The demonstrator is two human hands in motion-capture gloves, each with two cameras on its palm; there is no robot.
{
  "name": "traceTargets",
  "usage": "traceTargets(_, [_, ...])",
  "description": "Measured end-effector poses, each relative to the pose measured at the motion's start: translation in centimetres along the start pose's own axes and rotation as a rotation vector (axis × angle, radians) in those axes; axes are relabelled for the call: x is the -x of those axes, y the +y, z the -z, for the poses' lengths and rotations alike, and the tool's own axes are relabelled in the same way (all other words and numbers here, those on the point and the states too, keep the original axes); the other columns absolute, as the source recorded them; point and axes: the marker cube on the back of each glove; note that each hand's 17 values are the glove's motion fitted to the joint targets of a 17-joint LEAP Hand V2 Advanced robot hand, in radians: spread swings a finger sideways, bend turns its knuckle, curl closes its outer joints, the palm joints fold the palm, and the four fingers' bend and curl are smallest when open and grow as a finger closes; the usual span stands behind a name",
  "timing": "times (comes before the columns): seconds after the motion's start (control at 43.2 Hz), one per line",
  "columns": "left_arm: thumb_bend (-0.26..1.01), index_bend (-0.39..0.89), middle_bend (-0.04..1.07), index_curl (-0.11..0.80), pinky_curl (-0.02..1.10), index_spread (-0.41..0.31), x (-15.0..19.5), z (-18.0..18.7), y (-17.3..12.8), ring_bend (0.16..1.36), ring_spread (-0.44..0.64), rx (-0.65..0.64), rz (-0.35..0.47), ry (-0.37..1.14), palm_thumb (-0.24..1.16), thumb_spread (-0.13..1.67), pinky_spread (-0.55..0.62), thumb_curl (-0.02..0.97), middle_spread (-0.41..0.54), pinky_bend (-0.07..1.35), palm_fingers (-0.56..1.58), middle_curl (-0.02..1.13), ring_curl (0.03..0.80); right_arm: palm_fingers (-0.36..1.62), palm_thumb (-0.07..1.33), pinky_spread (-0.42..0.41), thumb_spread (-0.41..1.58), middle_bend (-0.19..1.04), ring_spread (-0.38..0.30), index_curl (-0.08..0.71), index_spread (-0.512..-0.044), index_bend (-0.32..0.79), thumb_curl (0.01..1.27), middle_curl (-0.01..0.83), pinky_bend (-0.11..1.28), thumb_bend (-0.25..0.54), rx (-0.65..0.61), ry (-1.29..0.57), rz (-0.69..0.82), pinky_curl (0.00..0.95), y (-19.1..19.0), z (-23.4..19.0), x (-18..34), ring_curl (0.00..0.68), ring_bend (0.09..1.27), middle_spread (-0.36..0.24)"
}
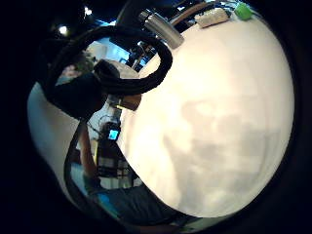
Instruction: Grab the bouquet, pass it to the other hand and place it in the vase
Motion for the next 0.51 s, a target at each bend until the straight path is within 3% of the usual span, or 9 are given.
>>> traceTargets(0.046, [-0.07,-0.02,0.13,0.109,0.38,0.246,0.9,0.3,-0.9,0.72,0.41,0.005,0.024,0.014,0.32,0.65,0.52,0.468,0.403,0.70,-0.29,0.27,0.347,1.00,0.81,0.216,0.91,0.23,-0.057,0.292,-0.282,0.12,0.55,0.445,0.37,-0.027,-0.001,0.013,0.094,0.345,-0.4,0.2,-0.6,0.383,0.28,-0.127])
traceTargets(0.139, [-0.07,0.00,0.12,0.074,0.38,0.283,3.9,2.1,-3.6,0.70,0.49,-0.044,-0.004,0.003,0.29,0.65,0.57,0.442,0.470,0.73,-0.33,0.24,0.330,1.00,0.81,0.226,0.91,0.23,-0.056,0.293,-0.282,0.12,0.55,0.445,0.37,-0.027,-0.001,-0.037,-0.230,0.344,0.6,0.0,-0.7,0.383,0.28,-0.128])
traceTargets(0.185, [-0.06,0.01,0.12,0.059,0.38,0.295,5.4,3.0,-4.8,0.69,0.52,-0.077,0.003,-0.029,0.28,0.64,0.58,0.433,0.493,0.73,-0.33,0.23,0.323,1.00,0.81,0.229,0.91,0.23,-0.056,0.293,-0.282,0.12,0.54,0.445,0.36,-0.027,0.000,-0.040,-0.280,0.344,0.8,-0.1,-1.1,0.384,0.28,-0.128])
traceTargets(0.301, [-0.06,0.02,0.12,0.030,0.37,0.296,5.0,4.3,-4.1,0.68,0.57,-0.130,0.009,-0.069,0.25,0.63,0.60,0.411,0.526,0.73,-0.33,0.20,0.309,1.00,0.81,0.237,0.91,0.23,-0.054,0.293,-0.282,0.12,0.54,0.446,0.35,-0.027,0.004,-0.027,-0.256,0.344,0.6,-0.4,-1.3,0.385,0.27,-0.128])
traceTargets(0.393, [-0.06,0.02,0.13,0.011,0.36,0.290,4.3,5.0,-3.1,0.66,0.60,-0.175,-0.002,-0.052,0.24,0.62,0.61,0.400,0.537,0.73,-0.32,0.19,0.297,1.00,0.81,0.240,0.91,0.23,-0.053,0.293,-0.283,0.12,0.54,0.447,0.34,-0.026,0.016,-0.029,-0.134,0.345,0.1,-0.9,-1.6,0.386,0.27,-0.128])
traceTargets(0.509, [-0.05,0.02,0.14,-0.004,0.36,0.260,4.3,5.1,-2.6,0.65,0.61,-0.183,-0.011,-0.039,0.23,0.62,0.61,0.388,0.545,0.71,-0.31,0.17,0.286,1.00,0.81,0.242,0.91,0.22,-0.052,0.294,-0.284,0.12,0.54,0.448,0.33,-0.026,0.016,-0.029,-0.140,0.346,0.1,-1.2,-0.9,0.388,0.27,-0.128])
